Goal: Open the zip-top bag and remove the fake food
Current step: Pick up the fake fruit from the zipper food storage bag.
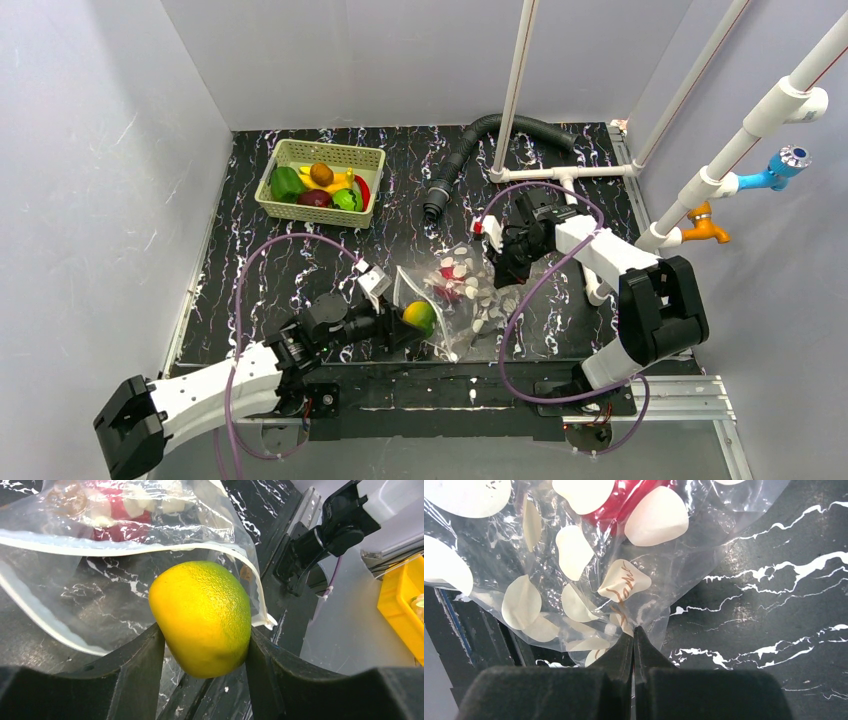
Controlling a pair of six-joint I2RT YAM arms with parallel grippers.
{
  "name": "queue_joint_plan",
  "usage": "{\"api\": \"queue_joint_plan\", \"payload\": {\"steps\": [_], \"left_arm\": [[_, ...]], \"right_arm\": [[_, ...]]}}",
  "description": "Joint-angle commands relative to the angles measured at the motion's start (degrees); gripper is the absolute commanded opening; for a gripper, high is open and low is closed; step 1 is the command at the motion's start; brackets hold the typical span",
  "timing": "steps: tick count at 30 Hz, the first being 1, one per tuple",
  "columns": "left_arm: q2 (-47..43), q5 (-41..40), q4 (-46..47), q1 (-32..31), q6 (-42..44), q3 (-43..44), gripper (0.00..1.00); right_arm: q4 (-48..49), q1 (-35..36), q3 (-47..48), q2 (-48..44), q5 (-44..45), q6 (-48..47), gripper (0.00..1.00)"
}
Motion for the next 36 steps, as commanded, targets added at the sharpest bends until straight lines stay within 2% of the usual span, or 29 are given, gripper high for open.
{"api": "queue_joint_plan", "payload": {"steps": [1,12,25,30,36], "left_arm": [[-3.76,0.97,-7.2,0.65,2.56,2.13,0.0],[-8.6,2.59,-17.27,3.74,3.14,5.71,0.0],[-9.67,9.25,-22.26,10.67,2.71,11.08,0.0],[-8.41,9.16,-25.52,14.86,3.33,13.78,0.0],[-3.48,10.7,-23.37,22.37,1.25,17.06,0.0]], "right_arm": [[-0.36,-0.92,0.11,-1.94,-1.57,-0.98,0.01],[-0.44,-1.89,0.21,-2.0,-1.77,-0.84,0.01],[-0.63,-2.33,0.32,-1.69,-1.81,-0.79,0.01],[-0.63,-2.33,0.36,-1.5,-1.81,-0.81,0.01],[-0.72,-2.31,0.38,-1.47,-1.81,-0.84,0.01]]}}
